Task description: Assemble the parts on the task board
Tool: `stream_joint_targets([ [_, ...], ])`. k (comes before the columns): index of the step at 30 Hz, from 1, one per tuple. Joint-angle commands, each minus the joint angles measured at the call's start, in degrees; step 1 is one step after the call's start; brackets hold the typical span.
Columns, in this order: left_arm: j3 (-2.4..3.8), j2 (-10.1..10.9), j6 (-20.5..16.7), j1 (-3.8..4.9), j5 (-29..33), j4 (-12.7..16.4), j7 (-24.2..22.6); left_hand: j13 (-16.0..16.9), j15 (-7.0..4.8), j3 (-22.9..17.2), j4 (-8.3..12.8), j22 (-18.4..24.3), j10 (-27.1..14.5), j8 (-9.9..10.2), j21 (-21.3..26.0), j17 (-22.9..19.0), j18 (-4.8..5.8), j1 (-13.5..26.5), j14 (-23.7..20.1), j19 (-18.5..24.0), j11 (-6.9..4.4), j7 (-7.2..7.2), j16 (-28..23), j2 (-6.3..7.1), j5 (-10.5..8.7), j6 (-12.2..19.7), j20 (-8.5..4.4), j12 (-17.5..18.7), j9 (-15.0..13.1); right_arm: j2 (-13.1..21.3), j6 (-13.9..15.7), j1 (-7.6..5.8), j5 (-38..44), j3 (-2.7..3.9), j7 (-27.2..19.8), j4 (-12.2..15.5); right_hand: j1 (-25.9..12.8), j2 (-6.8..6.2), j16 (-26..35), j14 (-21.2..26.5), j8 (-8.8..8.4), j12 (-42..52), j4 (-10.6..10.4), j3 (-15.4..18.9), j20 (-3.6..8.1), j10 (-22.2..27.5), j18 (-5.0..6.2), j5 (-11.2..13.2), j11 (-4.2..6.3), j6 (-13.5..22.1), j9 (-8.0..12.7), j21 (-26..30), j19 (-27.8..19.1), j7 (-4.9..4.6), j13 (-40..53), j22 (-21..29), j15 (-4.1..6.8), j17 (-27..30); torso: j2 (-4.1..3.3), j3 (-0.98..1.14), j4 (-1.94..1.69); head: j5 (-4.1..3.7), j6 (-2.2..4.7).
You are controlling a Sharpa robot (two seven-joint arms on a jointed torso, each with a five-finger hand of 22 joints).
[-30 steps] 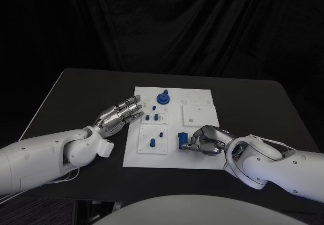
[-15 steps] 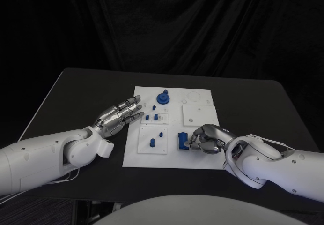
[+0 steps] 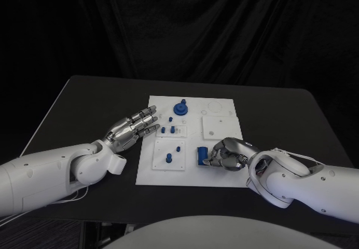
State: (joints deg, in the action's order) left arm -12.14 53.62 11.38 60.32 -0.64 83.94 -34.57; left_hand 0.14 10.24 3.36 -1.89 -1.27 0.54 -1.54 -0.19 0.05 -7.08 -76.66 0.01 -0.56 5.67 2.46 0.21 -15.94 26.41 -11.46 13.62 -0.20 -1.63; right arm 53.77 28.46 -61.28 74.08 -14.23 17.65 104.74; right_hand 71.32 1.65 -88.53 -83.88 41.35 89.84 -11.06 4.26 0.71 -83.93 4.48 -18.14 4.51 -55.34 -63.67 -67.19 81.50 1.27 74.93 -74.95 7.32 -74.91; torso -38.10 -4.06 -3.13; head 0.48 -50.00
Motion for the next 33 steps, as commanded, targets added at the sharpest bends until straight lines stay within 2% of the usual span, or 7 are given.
stream_joint_targets([
  [1,0.05,-0.1,0.85,-0.1,0.1,0.08,-0.49,0.07,0.39,-0.3,0.01,-0.05,0.08,-0.23,-0.34,-0.05,-0.29,0.64,-0.01,-0.02,-0.23,0.36,-0.21,-0.02,0.26,0.09,0.34,-0.02,-0.05,0.02,-1.29,0.18,1.6,0.01,2.2,0.01,-0.11,-0.86,-0.03,-5.36,1.24,0.16,0.12,0.4,0.33,-6.07,0.43,0.93,0.25,-1.02,-0.86,0.06,0.08,0.03,15.07,-8.54,0.32,-11.17,0.05,0.02,-0.05,0.05,0.0],
  [11,0.05,-0.04,0.89,-0.14,0.1,0.07,-0.48,0.07,0.39,-0.38,0.03,-0.04,0.07,-0.23,-0.34,-0.05,-0.3,0.65,-0.01,-0.02,-0.24,0.37,-0.21,-0.05,0.24,0.06,0.34,-0.01,-0.05,1.46,0.91,0.15,2.31,0.03,0.69,0.96,-3.51,-1.33,0.29,-5.2,3.5,0.16,-2.04,2.73,0.2,-6.07,0.55,6.29,0.12,-2.19,-3.02,0.69,-0.18,-0.1,15.07,-8.37,0.2,-10.4,0.1,-0.02,-0.02,0.01,0.0],
  [19,0.05,0.08,0.57,-0.16,0.1,0.11,-0.44,0.09,0.4,-0.45,0.05,-0.07,0.12,-0.24,-0.35,-0.05,-0.31,0.68,-0.01,-0.04,-0.22,0.39,-0.21,-0.05,0.23,-0.01,0.35,-0.03,-0.06,5.41,3.09,-1.36,6.7,0.07,-0.16,3.01,-13.51,-1.77,3.24,-3.35,12.64,0.16,-5.64,9.04,-0.16,-6.07,2.4,8.47,0.21,-11.13,-9.07,11.29,-5.26,0.27,15.07,-5.64,-0.04,-4.14,0.1,0.0,0.0,-0.12,0.0],
  [23,0.05,0.07,0.43,-0.16,0.1,0.11,-0.41,0.09,0.4,-0.45,0.05,-0.07,0.12,-0.24,-0.35,-0.05,-0.31,0.68,-0.01,-0.04,-0.22,0.39,-0.21,-0.05,0.23,-0.01,0.35,-0.03,-0.06,7.0,1.92,-2.52,9.04,0.07,1.29,3.69,-16.21,-1.92,4.17,-2.67,11.57,0.16,-5.74,9.96,-0.28,-6.07,2.76,9.98,0.16,-11.39,-9.04,13.66,-6.37,0.25,15.07,-5.11,-0.17,-2.29,0.13,-0.04,0.01,-0.27,0.0],
  [26,0.05,0.01,0.32,-0.16,0.1,0.1,-0.4,0.1,0.42,-0.46,0.07,-0.07,0.15,-0.25,-0.36,-0.05,-0.31,0.7,-0.01,-0.04,-0.19,0.4,-0.21,-0.02,0.22,-0.07,0.36,-0.05,-0.07,8.23,0.66,-3.13,11.03,0.06,2.22,4.22,-19.08,-6.87,6.58,-0.41,4.96,0.16,-6.03,6.54,-1.6,-6.07,3.68,11.49,-1.48,-4.29,-8.4,21.35,-10.42,-1.61,15.07,-3.35,-1.61,2.1,0.18,-0.08,-0.02,-0.39,0.0],
  [31,0.05,-0.01,0.24,-0.16,0.1,0.15,-0.38,0.11,0.45,-0.49,0.09,-0.08,0.19,-0.27,-0.36,-0.05,-0.31,0.73,-0.01,-0.05,-0.17,0.43,-0.21,0.03,0.21,-0.14,0.39,-0.06,-0.08,9.91,-2.61,-3.57,13.94,0.03,3.64,4.79,-19.19,-10.68,8.13,2.57,2.8,0.16,-6.18,6.29,-3.31,-6.07,5.01,12.16,-3.72,6.56,-10.84,31.93,-16.45,-3.62,15.07,-1.27,-3.64,5.11,0.13,-0.14,-0.06,-0.42,0.0],
  [33,0.05,-0.02,0.2,-0.16,0.1,0.15,-0.36,0.11,0.45,-0.49,0.09,-0.08,0.19,-0.27,-0.36,-0.05,-0.31,0.73,-0.01,-0.05,-0.17,0.43,-0.21,0.03,0.21,-0.14,0.39,-0.06,-0.08,10.46,-3.86,-3.64,14.55,0.02,4.02,4.83,-18.68,-11.75,8.8,5.07,4.09,-0.26,-6.1,6.99,-4.31,-5.05,5.36,12.5,-4.65,9.51,-12.07,36.2,-19.91,-4.67,14.44,-0.77,-4.82,6.91,0.11,-0.09,0.03,-0.39,0.0],
])
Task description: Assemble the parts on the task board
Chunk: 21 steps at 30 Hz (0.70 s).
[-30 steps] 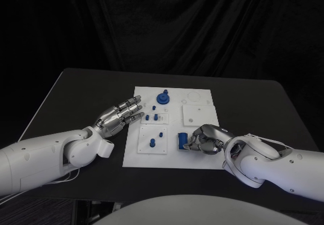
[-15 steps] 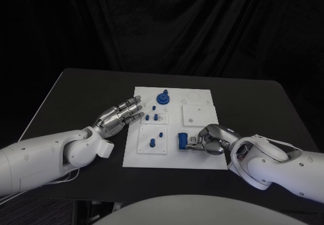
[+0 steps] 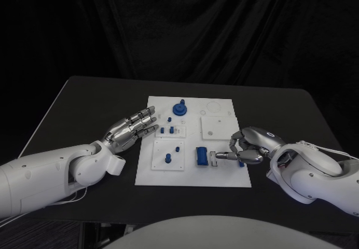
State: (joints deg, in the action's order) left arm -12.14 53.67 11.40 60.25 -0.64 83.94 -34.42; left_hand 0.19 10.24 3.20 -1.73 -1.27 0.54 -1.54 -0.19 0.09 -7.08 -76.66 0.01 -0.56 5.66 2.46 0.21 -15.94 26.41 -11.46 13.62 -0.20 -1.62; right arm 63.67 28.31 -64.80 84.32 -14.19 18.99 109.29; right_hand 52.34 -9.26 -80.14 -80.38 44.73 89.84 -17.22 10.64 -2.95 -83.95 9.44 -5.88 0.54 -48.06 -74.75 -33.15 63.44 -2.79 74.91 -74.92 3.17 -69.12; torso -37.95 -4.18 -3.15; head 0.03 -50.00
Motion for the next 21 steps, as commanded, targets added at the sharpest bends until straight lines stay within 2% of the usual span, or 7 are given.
stream_joint_targets([
  [1,0.04,-0.09,0.16,-0.09,0.1,0.15,-0.51,0.06,0.45,-0.33,-0.07,-0.08,0.18,-0.27,-0.36,-0.09,-0.31,0.73,-0.01,-0.05,-0.17,0.43,-0.21,0.03,0.21,-0.14,0.39,-0.06,-0.08,0.93,-4.3,-0.15,4.68,-0.02,2.86,0.27,0.67,-1.23,1.27,3.84,0.63,-1.27,0.12,1.04,-1.22,-2.36,0.15,0.21,-1.35,4.04,-1.1,3.07,-3.5,-1.15,12.99,-0.86,-1.28,2.92,-0.04,0.02,0.08,0.04,0.0],
  [6,0.04,-0.19,0.07,-0.09,0.1,0.07,-0.53,0.08,0.49,-0.41,-0.02,-0.09,0.26,-0.28,-0.37,-0.09,-0.32,0.84,-0.01,-0.05,0.18,0.38,-0.21,0.11,0.19,-0.21,0.44,-0.08,-0.09,2.41,-5.49,-0.21,7.25,-0.04,3.06,0.18,3.32,-2.01,4.82,18.35,8.92,-6.81,0.01,1.18,-3.59,16.76,-0.66,-0.8,-4.08,1.03,-2.48,6.84,-10.55,-3.57,4.92,-1.19,-4.56,12.41,-0.04,-0.01,-0.09,-0.25,0.0],
  [7,0.04,-0.21,0.06,-0.09,0.1,0.05,-0.53,0.08,0.49,-0.41,-0.02,-0.09,0.26,-0.28,-0.37,-0.09,-0.32,0.84,-0.01,-0.05,0.18,0.38,-0.21,0.11,0.19,-0.21,0.44,-0.08,-0.09,2.87,-5.75,-0.21,8.61,-0.05,3.25,0.19,5.97,-0.43,5.4,22.82,15.01,-7.31,0.03,-0.29,-4.34,20.68,-0.73,-3.33,-4.74,-4.3,-4.13,7.85,-12.11,-4.14,3.56,-1.17,-5.32,14.84,-0.04,0.0,-0.09,-0.26,0.0],
  [12,0.04,-0.27,0.04,-0.09,0.1,-0.04,-0.55,0.1,0.5,-0.43,-0.01,-0.09,0.3,-0.28,-0.37,-0.09,-0.32,0.86,-0.01,-0.06,0.27,0.37,-0.21,0.12,0.19,-0.23,0.45,-0.09,-0.09,4.08,-6.54,-0.19,12.37,-0.07,4.91,0.19,12.01,4.77,2.8,22.53,27.98,-5.6,0.54,-3.18,-5.28,19.09,0.28,-14.49,-4.59,-17.27,-7.81,8.27,-11.91,-3.85,3.61,-1.34,-5.37,13.87,-0.13,0.11,0.03,-0.32,0.0],
  [15,0.04,-0.25,0.05,-0.09,0.1,-0.05,-0.55,0.11,0.51,-0.45,-0.01,-0.11,0.35,-0.28,-0.38,-0.09,-0.32,0.88,-0.01,-0.07,0.36,0.36,-0.21,0.13,0.18,-0.26,0.46,-0.11,-0.09,4.59,-7.23,-0.13,15.61,-0.08,7.31,0.32,10.74,5.65,-1.18,14.91,34.8,-3.56,0.51,-2.14,-5.13,12.22,0.93,-14.55,-3.7,-26.51,-10.31,6.92,-9.52,-2.94,5.97,-1.53,-4.43,7.52,-0.11,0.05,-0.06,-0.49,0.0],
  [18,0.04,-0.23,0.12,-0.09,0.1,-0.07,-0.53,0.13,0.54,-0.5,0.01,-0.11,0.42,-0.29,-0.38,-0.09,-0.32,0.93,-0.01,-0.07,0.57,0.33,-0.21,0.14,0.19,-0.29,0.49,-0.13,-0.1,4.79,-8.56,-0.09,18.42,-0.08,10.5,0.52,5.94,6.1,-3.01,9.93,33.63,-2.06,0.32,-1.47,-3.89,5.01,1.19,-11.7,-2.42,-26.43,-9.53,5.42,-7.19,-1.69,8.94,-1.5,-3.37,3.8,-0.13,0.02,-0.12,-0.54,0.0],
  [21,0.04,-0.24,0.15,-0.09,0.1,-0.07,-0.48,0.15,0.55,-0.55,0.03,-0.12,0.48,-0.28,-0.39,-0.09,-0.32,0.97,-0.01,-0.08,0.76,0.32,-0.21,0.15,0.19,-0.29,0.51,-0.15,-0.09,4.73,-9.65,-0.06,19.89,-0.09,12.78,0.54,6.73,6.94,-5.02,4.13,25.86,-0.83,0.39,-2.07,-2.63,-1.13,1.06,-13.67,-0.99,-20.29,-5.58,3.84,-5.05,-0.36,12.09,-1.55,-1.88,-1.77,-0.15,0.06,0.0,-0.47,0.0],
])
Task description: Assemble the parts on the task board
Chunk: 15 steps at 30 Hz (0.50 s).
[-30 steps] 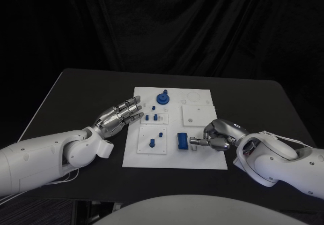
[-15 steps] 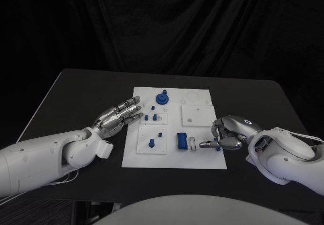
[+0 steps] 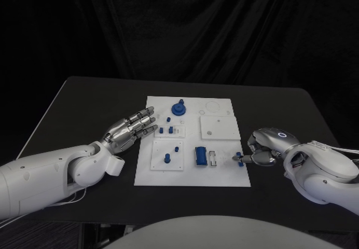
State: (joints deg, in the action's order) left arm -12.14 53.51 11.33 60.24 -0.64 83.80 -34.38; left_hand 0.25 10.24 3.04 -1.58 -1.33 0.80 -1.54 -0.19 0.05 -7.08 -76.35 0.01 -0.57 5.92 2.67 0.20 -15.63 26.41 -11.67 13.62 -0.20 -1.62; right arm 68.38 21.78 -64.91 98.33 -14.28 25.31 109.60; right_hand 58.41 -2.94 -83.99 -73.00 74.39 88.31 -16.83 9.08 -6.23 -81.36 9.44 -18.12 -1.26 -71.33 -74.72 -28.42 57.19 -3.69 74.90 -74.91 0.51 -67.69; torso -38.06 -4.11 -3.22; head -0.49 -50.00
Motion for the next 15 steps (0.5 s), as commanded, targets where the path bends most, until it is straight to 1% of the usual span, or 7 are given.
stream_joint_targets([
  [1,0.04,-0.08,0.24,-0.09,0.09,0.08,-0.51,0.09,0.55,-0.39,-0.13,-0.06,0.22,-0.28,-0.39,-0.05,-0.32,0.67,-0.01,-0.08,0.5,0.11,-0.2,-0.16,0.19,-0.08,0.51,-0.15,-0.09,-0.03,-3.65,0.07,6.24,0.0,7.19,0.22,1.48,1.08,-1.42,-4.11,-8.09,0.88,-0.08,-0.58,1.23,-4.56,1.08,-2.7,1.29,5.86,-3.49,-1.49,1.77,0.99,12.53,-1.54,1.14,-3.89,-0.06,0.0,0.08,0.01,0.0],
  [3,0.04,-0.07,0.27,-0.09,0.09,0.09,-0.48,0.09,0.55,-0.39,-0.13,-0.06,0.22,-0.28,-0.39,-0.05,-0.32,0.67,-0.01,-0.08,0.5,0.11,-0.2,-0.16,0.19,-0.08,0.51,-0.15,-0.09,-0.15,-4.72,0.09,6.68,0.0,8.43,0.23,3.56,1.26,-1.66,-4.92,-15.19,1.13,0.22,-0.83,1.61,-5.84,0.93,-6.09,1.6,10.88,-0.14,-2.03,1.99,1.38,13.28,-1.53,1.65,-4.71,-0.05,-0.03,0.08,-0.04,0.0],
  [5,0.04,-0.06,0.29,-0.09,0.09,0.1,-0.42,0.1,0.56,-0.43,-0.12,-0.07,0.25,-0.28,-0.39,-0.05,-0.33,0.7,-0.01,-0.08,0.66,0.09,-0.2,-0.15,0.2,-0.09,0.52,-0.16,-0.09,-0.27,-5.57,0.1,6.93,0.0,9.33,0.22,3.34,1.61,-1.76,-5.3,-25.25,1.18,0.27,-0.5,1.75,-6.1,0.87,-6.57,1.68,17.68,5.07,-2.34,2.08,1.37,13.43,-1.52,1.77,-5.08,-0.04,-0.02,0.07,-0.08,0.0],
  [6,0.04,-0.06,0.3,-0.09,0.09,0.11,-0.38,0.12,0.57,-0.45,-0.11,-0.06,0.32,-0.29,-0.39,-0.05,-0.33,0.73,-0.01,-0.08,0.76,0.08,-0.2,-0.14,0.19,-0.12,0.53,-0.18,-0.1,-0.34,-5.97,0.11,7.05,0.0,9.82,0.22,3.45,1.61,-1.82,-5.52,-27.09,1.23,0.21,-0.36,1.82,-6.37,0.88,-6.7,1.67,18.05,6.12,-2.48,2.14,1.43,13.6,-1.51,1.81,-5.3,-0.04,-0.02,0.07,-0.12,0.0],
  [7,0.04,-0.05,0.31,-0.09,0.09,0.12,-0.34,0.12,0.57,-0.45,-0.11,-0.06,0.32,-0.29,-0.39,-0.05,-0.33,0.73,-0.01,-0.08,0.76,0.08,-0.2,-0.14,0.19,-0.12,0.53,-0.18,-0.1,-0.42,-6.24,0.13,7.14,0.0,10.2,0.21,3.61,1.71,-1.89,-5.85,-31.99,1.29,0.2,-0.13,1.9,-6.66,0.87,-6.88,1.71,19.89,8.83,-2.74,2.31,1.43,13.77,-1.5,1.88,-5.6,-0.05,0.0,0.08,-0.14,0.0],
  [10,0.04,-0.07,0.35,-0.09,0.09,0.09,-0.21,0.15,0.57,-0.5,-0.1,-0.06,0.42,-0.3,-0.4,-0.05,-0.34,0.8,-0.01,-0.08,0.99,0.19,-0.2,-0.12,0.19,-0.2,0.55,-0.21,-0.11,-0.67,-6.59,0.24,7.3,0.0,11.0,0.14,3.87,2.33,-2.84,-8.92,-36.3,1.69,0.13,0.29,2.47,-8.64,0.53,-9.06,2.29,17.44,11.88,-6.02,4.89,1.9,15.1,-2.0,2.53,-9.22,-0.06,0.09,0.11,-0.24,0.0],
  [15,0.04,-0.17,0.46,-0.1,0.09,0.07,-0.05,0.28,0.57,-0.62,-0.08,-0.09,0.85,-0.32,-0.42,-0.05,-0.37,0.92,-0.01,-0.1,1.44,0.44,-0.2,-0.1,0.19,-0.35,0.59,-0.35,-0.12,-1.12,-6.56,0.46,6.05,0.0,11.59,-0.19,2.18,4.07,-3.0,-9.64,-37.75,1.69,0.05,0.47,2.8,-8.64,0.36,-11.37,2.65,15.78,12.83,-7.46,5.91,2.28,15.1,-2.24,2.86,-10.02,-0.05,0.06,0.0,-0.45,0.0],
])
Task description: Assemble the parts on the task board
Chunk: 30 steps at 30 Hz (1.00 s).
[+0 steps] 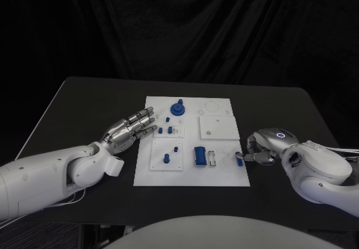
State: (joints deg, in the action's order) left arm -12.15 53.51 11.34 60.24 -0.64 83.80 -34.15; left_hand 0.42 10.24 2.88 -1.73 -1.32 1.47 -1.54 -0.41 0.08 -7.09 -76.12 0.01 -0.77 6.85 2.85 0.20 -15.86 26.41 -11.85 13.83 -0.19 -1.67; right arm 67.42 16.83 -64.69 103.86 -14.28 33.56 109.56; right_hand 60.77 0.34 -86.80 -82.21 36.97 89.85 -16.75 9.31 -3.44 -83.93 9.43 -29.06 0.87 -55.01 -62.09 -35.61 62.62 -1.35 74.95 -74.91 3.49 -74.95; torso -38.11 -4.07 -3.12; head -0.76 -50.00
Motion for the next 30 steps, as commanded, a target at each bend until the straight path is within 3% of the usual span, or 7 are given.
stream_joint_targets([
  [1,0.04,-0.18,0.46,-0.1,0.09,0.07,-0.25,0.14,0.58,-0.47,0.08,-0.09,0.27,-0.32,-0.2,-0.08,-0.37,0.7,-0.01,0.1,0.57,0.27,-0.2,0.14,0.19,-0.14,0.38,-0.38,-0.07,-0.23,-1.49,0.27,0.12,0.0,3.31,-0.22,-0.18,0.81,-0.17,-0.39,-0.35,0.15,-0.03,0.25,0.01,-6.07,0.37,-0.44,0.52,-0.56,0.21,-0.28,0.49,-0.05,15.05,-2.25,-0.11,-2.68,-0.02,0.03,-0.1,-0.21,0.0],
  [3,0.04,-0.21,0.48,-0.1,0.09,0.09,-0.22,0.15,0.58,-0.47,0.09,-0.09,0.28,-0.32,-0.2,-0.08,-0.37,0.7,-0.01,0.1,0.58,0.27,-0.2,0.14,0.19,-0.14,0.38,-0.38,-0.07,-0.37,-1.13,0.39,-0.65,-0.01,3.18,-0.38,-0.19,0.89,-0.22,-0.53,-0.51,0.15,0.0,0.25,0.04,-6.07,0.35,-0.46,0.56,-0.67,0.32,-0.43,0.59,0.0,15.05,-2.27,-0.08,-2.88,-0.04,0.05,-0.05,-0.24,0.0],
  [8,0.04,-0.23,0.47,-0.1,0.09,0.08,-0.19,0.2,0.56,-0.5,0.11,-0.08,0.45,-0.32,-0.2,-0.08,-0.39,0.73,-0.01,0.11,0.74,0.29,-0.2,0.16,0.18,-0.18,0.39,-0.44,-0.07,-0.69,0.06,0.74,-2.44,-0.01,2.85,-0.61,-0.01,1.13,-0.12,-1.02,-6.1,0.15,0.08,0.7,0.48,-6.07,0.16,0.14,0.85,-3.18,4.5,-1.61,1.57,0.2,15.05,-2.43,0.29,-3.2,-0.02,0.01,0.0,-0.33,0.0],
  [13,0.04,-0.28,0.49,-0.11,0.09,0.06,-0.14,0.22,0.56,-0.52,0.12,-0.08,0.55,-0.32,-0.2,-0.08,-0.39,0.75,-0.01,0.11,0.82,0.28,-0.2,0.17,0.18,-0.18,0.39,-0.47,-0.07,-1.15,1.38,1.1,-3.7,-0.01,2.64,-0.89,1.53,0.85,-0.17,-1.79,-10.18,0.15,0.19,0.77,0.69,-6.07,-0.1,-0.03,0.92,-4.64,7.78,-3.26,3.07,0.16,15.05,-2.74,0.5,-3.95,-0.06,0.02,-0.02,-0.4,0.0],
  [23,0.04,-0.33,0.57,-0.15,0.09,-0.01,-0.14,0.29,0.53,-0.56,0.13,-0.08,0.79,-0.32,-0.2,-0.08,-0.41,0.79,-0.01,0.1,1.01,0.28,-0.2,0.19,0.18,-0.2,0.39,-0.54,-0.07,-2.14,2.4,1.77,-4.64,-0.02,2.35,-1.34,6.2,-0.17,-0.2,-2.42,-14.59,0.15,0.46,0.05,0.69,-6.07,-0.25,-0.64,0.64,-4.67,11.03,-3.92,4.13,-0.28,15.05,-2.89,0.42,-4.66,-0.03,0.03,0.04,-0.36,0.0],
  [26,0.04,-0.29,0.56,-0.16,0.09,0.0,-0.2,0.68,0.2,-0.89,0.08,-0.11,2.16,-0.32,-0.22,-0.08,-0.65,0.88,-0.01,0.06,2.41,0.07,-0.2,0.35,0.23,-0.26,0.34,-1.31,-0.09,-2.44,2.61,2.06,-4.86,-0.02,2.21,-1.47,7.02,-0.28,-0.34,-2.76,-15.73,0.15,0.4,-0.11,0.67,-6.07,-0.38,-0.77,0.53,-4.66,12.02,-4.66,4.74,-0.45,15.05,-3.06,0.37,-5.17,-0.03,0.02,0.02,-0.42,0.0],
  [30,0.04,-0.08,0.54,-0.18,0.09,0.11,-0.27,0.69,0.18,-0.94,0.06,-0.13,2.2,-0.32,-0.23,-0.08,-0.68,0.89,-0.01,0.05,2.55,0.05,-0.2,0.37,0.23,-0.27,0.34,-1.38,-0.1,-2.95,2.96,2.36,-5.0,-0.02,2.01,-1.77,8.18,-0.41,-0.51,-3.24,-17.44,0.15,0.4,-0.36,0.63,-6.07,-0.54,-0.87,0.38,-4.8,13.69,-5.65,5.6,-0.66,15.05,-3.29,0.3,-5.87,0.01,0.06,-0.03,-0.43,0.0],
])
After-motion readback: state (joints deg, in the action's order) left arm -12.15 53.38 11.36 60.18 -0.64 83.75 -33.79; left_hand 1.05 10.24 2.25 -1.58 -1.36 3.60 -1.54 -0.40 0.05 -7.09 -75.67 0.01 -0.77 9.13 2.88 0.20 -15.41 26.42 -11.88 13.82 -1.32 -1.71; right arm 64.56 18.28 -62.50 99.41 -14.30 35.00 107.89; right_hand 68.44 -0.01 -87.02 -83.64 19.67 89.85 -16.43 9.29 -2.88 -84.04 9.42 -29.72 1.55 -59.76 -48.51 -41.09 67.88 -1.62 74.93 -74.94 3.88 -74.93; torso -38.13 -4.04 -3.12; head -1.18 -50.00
